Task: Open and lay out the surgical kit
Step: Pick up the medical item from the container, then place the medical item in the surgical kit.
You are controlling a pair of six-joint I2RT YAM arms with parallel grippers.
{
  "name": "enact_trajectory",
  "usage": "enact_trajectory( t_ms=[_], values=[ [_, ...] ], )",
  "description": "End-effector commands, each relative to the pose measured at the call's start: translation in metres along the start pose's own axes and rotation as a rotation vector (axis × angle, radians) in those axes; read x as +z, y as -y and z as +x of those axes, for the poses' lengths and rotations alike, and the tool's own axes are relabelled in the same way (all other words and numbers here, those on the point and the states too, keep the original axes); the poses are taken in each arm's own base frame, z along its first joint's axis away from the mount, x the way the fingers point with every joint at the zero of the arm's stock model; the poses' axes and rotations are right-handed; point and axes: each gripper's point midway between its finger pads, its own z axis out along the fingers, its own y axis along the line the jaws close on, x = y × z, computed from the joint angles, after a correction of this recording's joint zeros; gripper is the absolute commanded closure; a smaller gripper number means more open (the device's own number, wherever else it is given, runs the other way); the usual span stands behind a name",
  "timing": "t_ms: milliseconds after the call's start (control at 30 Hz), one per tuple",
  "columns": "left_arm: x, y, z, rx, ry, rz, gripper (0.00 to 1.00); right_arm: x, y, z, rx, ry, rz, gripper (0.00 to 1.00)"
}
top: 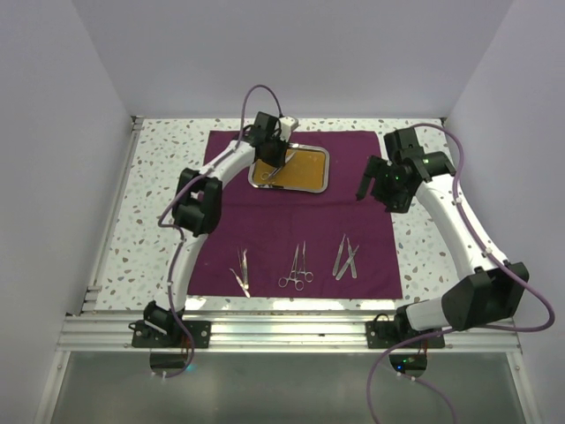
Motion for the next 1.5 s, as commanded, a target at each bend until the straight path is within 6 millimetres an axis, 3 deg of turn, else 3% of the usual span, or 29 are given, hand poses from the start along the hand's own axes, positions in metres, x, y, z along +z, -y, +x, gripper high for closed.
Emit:
enact_trajectory(
  t_ms=[0, 200, 300, 367, 400, 500, 567, 600, 633, 667, 700, 767, 800, 833, 900, 933, 1000, 1033, 1100, 1233, 1467],
  values=[
    [-0.050, 0.010, -0.052, -0.072, 0.105, 0.039, 1.00, -0.018, -0.006, -0.008, 0.003, 0.060, -0.062, 0.18],
    [-0.077, 0.016, -0.077, -0.097, 0.164, 0.046, 1.00, -0.025, -0.005, -0.005, -0.002, 0.076, -0.077, 0.18],
    [-0.100, 0.021, -0.093, -0.117, 0.200, 0.045, 1.00, -0.028, -0.003, -0.003, -0.005, 0.079, -0.083, 0.18],
    [-0.108, 0.024, -0.093, -0.145, 0.200, 0.045, 1.00, -0.029, -0.003, 0.000, -0.007, 0.079, -0.092, 0.18],
    [-0.121, 0.027, -0.100, -0.151, 0.220, 0.043, 1.00, -0.029, -0.003, 0.000, -0.008, 0.081, -0.095, 0.18],
    [-0.130, 0.036, -0.085, -0.213, 0.199, 0.019, 1.00, -0.030, -0.005, 0.003, -0.010, 0.081, -0.113, 0.18],
    [-0.147, 0.042, -0.072, -0.277, 0.192, -0.028, 1.00, -0.031, -0.005, 0.003, -0.007, 0.091, -0.121, 0.18],
    [-0.164, 0.056, -0.077, -0.283, 0.219, -0.025, 1.00, -0.031, -0.004, 0.002, -0.006, 0.094, -0.122, 0.18],
    [-0.161, 0.056, -0.056, -0.342, 0.181, -0.073, 1.00, -0.031, -0.005, 0.002, -0.007, 0.098, -0.125, 0.18],
    [-0.164, 0.063, -0.049, -0.355, 0.168, -0.088, 1.00, -0.031, -0.005, 0.001, -0.006, 0.104, -0.128, 0.18],
    [-0.166, 0.082, -0.039, -0.354, 0.144, -0.087, 1.00, -0.031, -0.004, 0.000, -0.004, 0.108, -0.129, 0.18],
    [-0.176, 0.099, -0.016, -0.387, 0.124, -0.124, 1.00, -0.031, -0.010, 0.003, -0.002, 0.096, -0.160, 0.18],
    [-0.187, 0.127, -0.013, -0.365, 0.135, -0.101, 1.00, -0.032, -0.011, 0.003, 0.000, 0.097, -0.170, 0.18],
    [-0.184, 0.134, 0.008, -0.392, 0.102, -0.122, 1.00, -0.032, -0.013, 0.006, 0.008, 0.087, -0.184, 0.18],
    [-0.198, 0.164, 0.023, -0.402, 0.098, -0.096, 1.00, -0.034, -0.016, 0.007, 0.014, 0.089, -0.208, 0.18],
    [-0.195, 0.168, 0.045, -0.445, 0.067, -0.114, 1.00, -0.034, -0.018, 0.008, 0.023, 0.087, -0.218, 0.18],
    [-0.206, 0.185, 0.058, -0.470, 0.076, -0.111, 1.00, -0.034, -0.018, 0.013, 0.029, 0.078, -0.233, 0.18],
    [-0.203, 0.189, 0.078, -0.502, 0.047, -0.118, 1.00, -0.032, -0.017, 0.016, 0.032, 0.070, -0.232, 0.18],
    [-0.208, 0.208, 0.090, -0.501, 0.051, -0.096, 1.00, -0.034, -0.017, 0.019, 0.035, 0.065, -0.240, 0.18],
    [-0.201, 0.223, 0.127, -0.517, 0.021, -0.137, 1.00, -0.043, -0.016, 0.024, 0.038, 0.080, -0.261, 0.18],
    [-0.179, 0.239, 0.154, -0.535, 0.000, -0.176, 1.00, -0.059, -0.006, 0.037, 0.021, 0.105, -0.265, 0.18]
  ],
)
